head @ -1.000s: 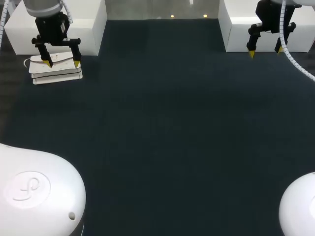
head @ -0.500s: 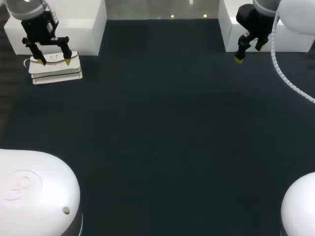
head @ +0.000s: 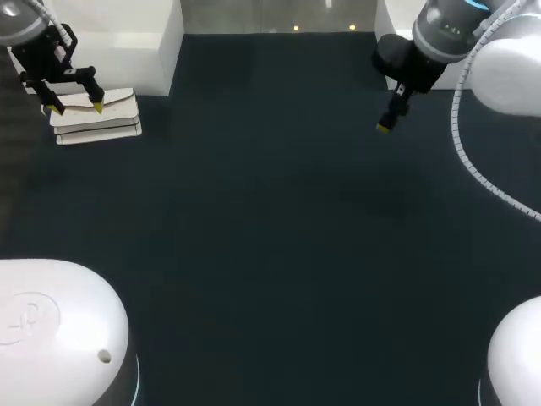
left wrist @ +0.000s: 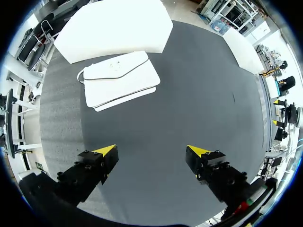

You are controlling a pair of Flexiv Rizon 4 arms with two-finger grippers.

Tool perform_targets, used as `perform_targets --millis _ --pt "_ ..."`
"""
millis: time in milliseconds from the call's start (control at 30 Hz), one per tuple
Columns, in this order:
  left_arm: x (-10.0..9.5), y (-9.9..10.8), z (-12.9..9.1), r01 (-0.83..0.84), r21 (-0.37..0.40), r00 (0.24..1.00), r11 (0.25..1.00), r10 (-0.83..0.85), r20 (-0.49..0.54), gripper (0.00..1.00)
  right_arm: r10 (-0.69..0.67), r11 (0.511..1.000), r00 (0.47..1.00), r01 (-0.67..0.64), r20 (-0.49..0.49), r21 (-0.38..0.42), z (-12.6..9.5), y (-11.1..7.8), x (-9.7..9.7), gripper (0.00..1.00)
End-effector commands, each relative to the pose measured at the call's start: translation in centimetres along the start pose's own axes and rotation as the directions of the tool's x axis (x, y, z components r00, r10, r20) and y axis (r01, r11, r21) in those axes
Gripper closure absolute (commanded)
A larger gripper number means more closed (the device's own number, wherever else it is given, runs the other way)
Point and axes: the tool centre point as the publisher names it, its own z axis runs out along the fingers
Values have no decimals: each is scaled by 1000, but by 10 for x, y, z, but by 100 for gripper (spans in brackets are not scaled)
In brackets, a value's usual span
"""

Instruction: Pick up the bag, open it, inspect its contents, close it, and place it on the opposite side

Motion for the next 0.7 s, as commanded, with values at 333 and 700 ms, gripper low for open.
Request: perform_targets --millis 333,700 --pt "-37 -7 18 -3 63 998 998 7 -63 0 -454 887 871 422 -187 -189 29 13 17 0" --pt "-57 -22 22 6 86 998 996 0 -64 0 -445 893 865 409 -233 -185 50 18 20 0"
